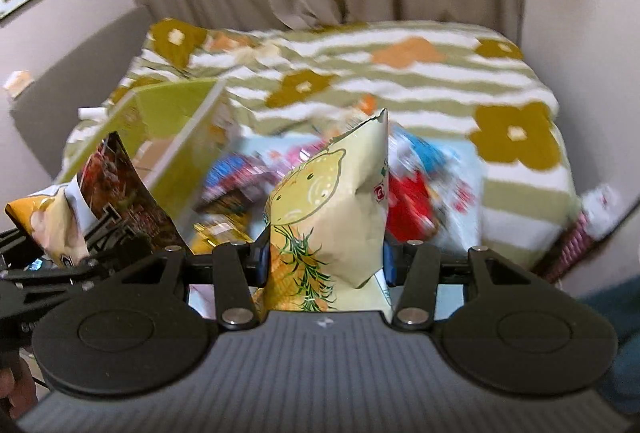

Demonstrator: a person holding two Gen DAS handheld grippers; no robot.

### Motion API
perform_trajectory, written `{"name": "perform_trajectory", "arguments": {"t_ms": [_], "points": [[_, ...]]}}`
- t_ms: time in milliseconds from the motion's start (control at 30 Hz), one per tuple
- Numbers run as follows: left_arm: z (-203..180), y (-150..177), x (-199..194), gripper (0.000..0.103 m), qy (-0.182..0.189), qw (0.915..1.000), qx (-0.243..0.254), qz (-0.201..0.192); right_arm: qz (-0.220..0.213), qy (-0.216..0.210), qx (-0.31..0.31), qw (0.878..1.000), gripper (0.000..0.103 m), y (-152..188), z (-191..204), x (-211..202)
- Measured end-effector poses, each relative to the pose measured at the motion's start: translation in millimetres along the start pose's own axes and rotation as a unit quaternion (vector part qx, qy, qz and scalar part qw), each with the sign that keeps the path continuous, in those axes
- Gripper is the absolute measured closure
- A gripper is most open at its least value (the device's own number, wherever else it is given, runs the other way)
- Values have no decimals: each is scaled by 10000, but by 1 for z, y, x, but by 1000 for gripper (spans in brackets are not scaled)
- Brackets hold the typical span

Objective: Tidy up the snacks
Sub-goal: 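Carry both bags over the yellow-green box with both tools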

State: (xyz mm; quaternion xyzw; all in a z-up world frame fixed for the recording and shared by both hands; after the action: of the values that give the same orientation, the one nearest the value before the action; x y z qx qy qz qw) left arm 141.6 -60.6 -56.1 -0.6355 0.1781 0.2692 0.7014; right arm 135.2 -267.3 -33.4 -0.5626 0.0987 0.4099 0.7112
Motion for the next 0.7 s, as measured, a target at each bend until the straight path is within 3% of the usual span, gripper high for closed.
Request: {"name": "perform_trajectory", "arguments": {"t_ms": [167, 333, 500, 700], "points": [[62, -34, 14, 32, -450, 9985, -250, -169, -152, -307, -230, 9991, 39, -34, 47, 29], [121, -60, 40, 32, -621, 9974, -334, -169, -337, -488, -244, 9979, 39, -67, 96, 71], [171, -86, 82, 32, -684, 9970, -342, -146, -323, -626, -122, 9974, 39, -98, 127, 125], [203, -106, 148, 32, -457, 9983, -317, 150, -219, -480, 192, 9984, 39, -125, 150, 192]]}}
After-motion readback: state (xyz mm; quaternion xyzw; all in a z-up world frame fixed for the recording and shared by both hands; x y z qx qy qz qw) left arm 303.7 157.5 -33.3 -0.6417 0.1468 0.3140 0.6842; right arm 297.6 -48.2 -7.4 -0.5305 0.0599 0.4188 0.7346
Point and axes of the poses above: each gripper's, at about its wrist camera, not at the fingertips, and x roughly the way its jaws point, z to its left, y to its underside, the point moved 8 cm from there along x, roughly the way its jaws point, and after that the axes turned 15 degrees about -y, right-handed, at the moved point
